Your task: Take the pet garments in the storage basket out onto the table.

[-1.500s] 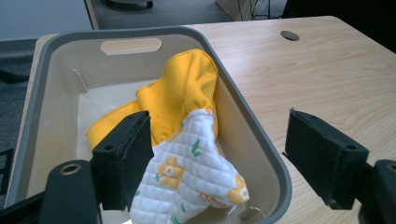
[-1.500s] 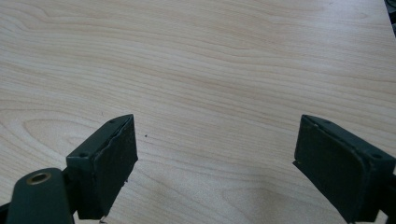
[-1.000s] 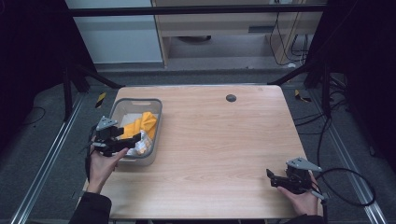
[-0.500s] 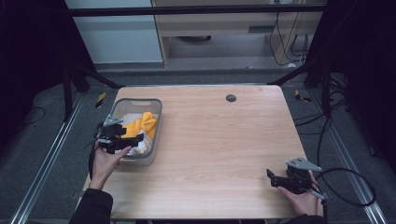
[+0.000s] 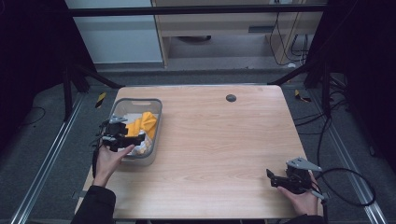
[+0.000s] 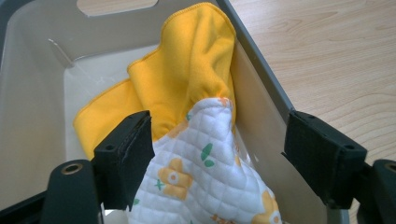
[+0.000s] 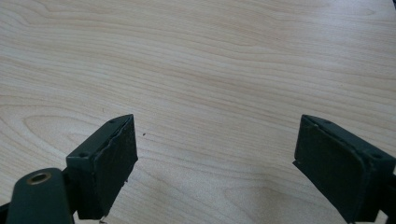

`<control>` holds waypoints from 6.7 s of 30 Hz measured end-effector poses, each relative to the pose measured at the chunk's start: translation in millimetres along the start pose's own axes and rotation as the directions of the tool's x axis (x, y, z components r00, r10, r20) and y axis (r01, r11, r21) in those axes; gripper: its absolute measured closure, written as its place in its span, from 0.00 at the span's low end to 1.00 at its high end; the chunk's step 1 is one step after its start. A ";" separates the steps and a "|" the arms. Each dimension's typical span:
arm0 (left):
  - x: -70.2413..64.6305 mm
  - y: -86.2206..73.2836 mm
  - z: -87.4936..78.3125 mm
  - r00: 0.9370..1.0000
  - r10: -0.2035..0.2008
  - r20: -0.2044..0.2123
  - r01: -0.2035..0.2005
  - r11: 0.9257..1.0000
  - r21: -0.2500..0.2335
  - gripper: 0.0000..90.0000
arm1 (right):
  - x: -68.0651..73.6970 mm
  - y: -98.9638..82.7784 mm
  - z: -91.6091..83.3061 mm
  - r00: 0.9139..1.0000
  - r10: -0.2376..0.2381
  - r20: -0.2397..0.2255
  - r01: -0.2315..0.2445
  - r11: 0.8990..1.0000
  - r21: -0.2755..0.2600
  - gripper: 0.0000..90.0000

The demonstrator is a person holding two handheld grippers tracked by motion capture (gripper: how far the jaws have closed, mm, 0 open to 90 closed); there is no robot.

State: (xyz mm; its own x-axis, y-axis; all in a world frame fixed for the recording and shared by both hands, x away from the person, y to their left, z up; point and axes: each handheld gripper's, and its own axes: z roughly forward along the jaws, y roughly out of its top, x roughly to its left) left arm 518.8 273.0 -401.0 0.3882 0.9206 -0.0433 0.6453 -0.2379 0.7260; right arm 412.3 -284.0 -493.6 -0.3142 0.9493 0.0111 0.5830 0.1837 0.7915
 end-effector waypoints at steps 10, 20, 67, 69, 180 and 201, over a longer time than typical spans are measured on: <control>-2.1 -0.1 9.5 1.000 0.008 -0.013 -0.008 0.999 0.032 0.30 | 0.7 -0.2 1.0 1.000 0.001 -0.002 -0.001 1.000 0.006 0.14; -3.5 0.7 19.6 0.999 0.013 -0.029 -0.011 0.996 0.083 0.35 | 0.8 -0.4 1.5 1.000 -0.003 -0.006 0.003 1.000 0.013 0.14; -4.3 -1.9 32.5 0.998 0.003 -0.059 0.010 0.977 0.212 0.89 | 2.2 -1.1 3.8 1.000 -0.014 -0.015 0.015 0.999 0.036 0.14; -3.5 -1.4 30.1 0.998 0.000 -0.063 0.012 0.979 0.206 0.89 | 2.2 -1.1 3.9 1.000 -0.015 -0.015 0.015 0.999 0.036 0.14; -35.8 41.7 -62.2 0.989 0.128 0.069 -0.129 0.991 0.021 0.91 | 1.8 -1.0 3.2 1.000 -0.015 -0.014 0.015 0.999 0.030 0.13; -67.7 49.4 -63.8 0.972 0.197 0.128 -0.198 0.980 0.002 0.91 | 1.3 -0.9 2.3 1.000 -0.010 -0.014 0.010 1.000 0.022 0.13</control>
State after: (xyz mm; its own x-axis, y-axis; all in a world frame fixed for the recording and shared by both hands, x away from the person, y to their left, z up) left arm 482.4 218.8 -318.4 0.5886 0.8083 0.0126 0.5568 -0.4166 0.7186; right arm 413.1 -282.3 -495.8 -0.3303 0.9438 0.0120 0.5959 0.1987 0.7781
